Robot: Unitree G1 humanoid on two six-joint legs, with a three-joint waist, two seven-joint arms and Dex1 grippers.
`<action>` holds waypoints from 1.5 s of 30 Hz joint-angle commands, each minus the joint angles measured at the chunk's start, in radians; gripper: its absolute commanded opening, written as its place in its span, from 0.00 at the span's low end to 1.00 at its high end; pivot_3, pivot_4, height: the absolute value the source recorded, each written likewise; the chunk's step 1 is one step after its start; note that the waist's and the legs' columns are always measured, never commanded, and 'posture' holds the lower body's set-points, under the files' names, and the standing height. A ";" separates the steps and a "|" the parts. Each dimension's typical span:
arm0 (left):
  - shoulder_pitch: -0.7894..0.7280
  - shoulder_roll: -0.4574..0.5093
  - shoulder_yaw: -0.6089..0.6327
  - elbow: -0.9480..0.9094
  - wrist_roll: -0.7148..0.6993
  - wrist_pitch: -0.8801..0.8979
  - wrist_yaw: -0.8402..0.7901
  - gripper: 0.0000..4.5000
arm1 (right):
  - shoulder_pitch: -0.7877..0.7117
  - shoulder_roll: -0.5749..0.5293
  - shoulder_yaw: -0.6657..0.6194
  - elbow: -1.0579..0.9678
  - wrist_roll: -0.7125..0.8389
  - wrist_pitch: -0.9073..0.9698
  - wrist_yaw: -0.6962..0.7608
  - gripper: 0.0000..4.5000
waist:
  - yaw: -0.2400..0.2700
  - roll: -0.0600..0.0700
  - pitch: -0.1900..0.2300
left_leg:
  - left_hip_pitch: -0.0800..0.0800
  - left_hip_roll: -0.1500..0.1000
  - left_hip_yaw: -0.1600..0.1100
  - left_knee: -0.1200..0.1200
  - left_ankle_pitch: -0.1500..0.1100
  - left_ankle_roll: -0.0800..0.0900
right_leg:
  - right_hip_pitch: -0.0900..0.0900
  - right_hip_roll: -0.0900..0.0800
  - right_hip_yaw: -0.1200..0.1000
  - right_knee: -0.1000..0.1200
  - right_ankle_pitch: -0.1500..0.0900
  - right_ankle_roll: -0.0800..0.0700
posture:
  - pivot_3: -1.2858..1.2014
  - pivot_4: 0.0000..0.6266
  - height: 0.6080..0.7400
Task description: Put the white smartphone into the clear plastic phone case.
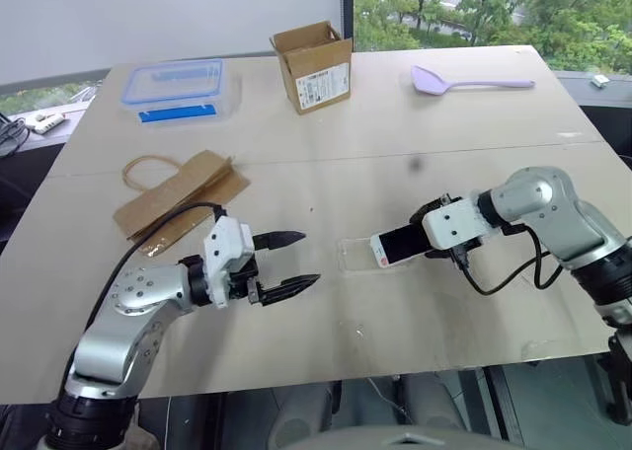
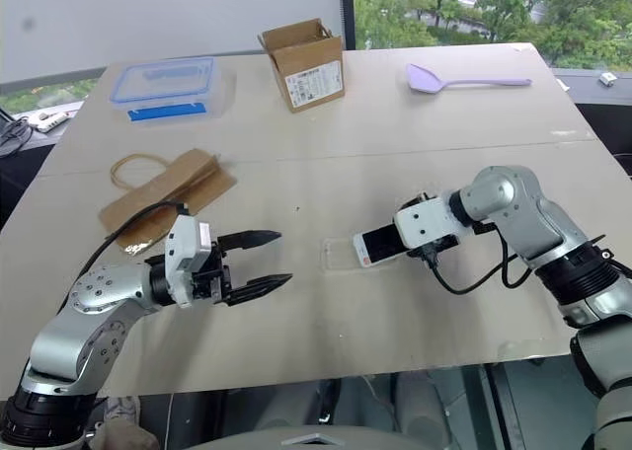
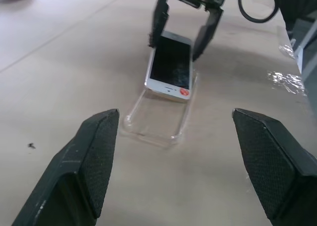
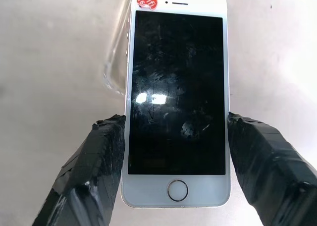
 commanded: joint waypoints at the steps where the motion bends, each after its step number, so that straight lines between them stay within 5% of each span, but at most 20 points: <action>1: -0.007 0.009 -0.008 -0.073 -0.020 0.037 0.034 0.84 | -0.027 0.004 -0.004 0.001 -0.027 -0.061 0.003 0.62 | 0.000 0.000 0.000 | 0.000 0.000 0.000 0.000 0.000 0.000 | 0.000 0.000 0.000 0.000 0.000 0.000 | 0.52 0.24 1.00; 6: 0.011 0.006 -0.034 -0.121 -0.012 0.066 0.070 0.84 | -0.029 0.021 0.000 -0.029 -0.008 -0.014 0.070 0.62 | 0.000 0.000 0.000 | 0.000 0.000 0.000 0.000 0.000 0.000 | 0.000 0.001 0.000 0.000 0.000 0.000 | 0.52 0.24 1.00; 15: -0.008 0.014 -0.031 0.058 0.036 -0.027 -0.008 0.84 | -0.057 0.049 0.038 -0.054 -0.010 0.174 0.196 0.62 | 0.000 0.000 0.000 | 0.000 0.000 0.000 0.000 0.000 0.000 | 0.000 0.001 0.000 0.000 0.000 0.000 | 0.52 0.24 1.00; 28: 0.032 0.003 -0.102 0.192 0.204 -0.132 0.012 0.84 | -0.149 0.064 0.113 0.096 -0.060 -0.032 0.221 0.62 | 0.000 0.000 0.000 | 0.000 0.000 0.000 0.000 0.000 0.000 | 0.000 0.001 0.000 0.000 0.000 0.000 | 0.52 0.24 1.00; 36: 0.026 -0.113 -0.223 0.190 0.338 -0.153 0.153 0.84 | -0.159 0.055 0.146 0.126 -0.106 -0.050 0.243 0.61 | 0.005 0.000 -0.001 | 0.000 0.000 0.000 0.000 0.000 0.000 | 0.000 0.000 0.000 0.000 0.000 0.000 | 0.52 0.24 1.00; 42: 0.018 -0.178 -0.265 0.193 0.390 -0.150 0.231 0.84 | -0.149 0.065 0.118 0.066 -0.088 -0.001 0.218 0.04 | 0.002 0.000 -0.001 | 0.004 0.000 0.000 0.002 0.000 0.000 | 0.004 0.000 0.000 0.004 0.000 0.000 | 0.52 0.24 1.00; 45: 0.007 -0.193 -0.267 0.202 0.398 -0.147 0.245 0.84 | -0.133 0.064 0.090 0.005 -0.045 0.068 0.223 0.01 | 0.002 0.000 -0.001 | 0.004 0.000 0.000 0.002 0.000 0.000 | 0.003 0.000 0.000 0.007 0.000 -0.001 | 0.52 0.24 1.00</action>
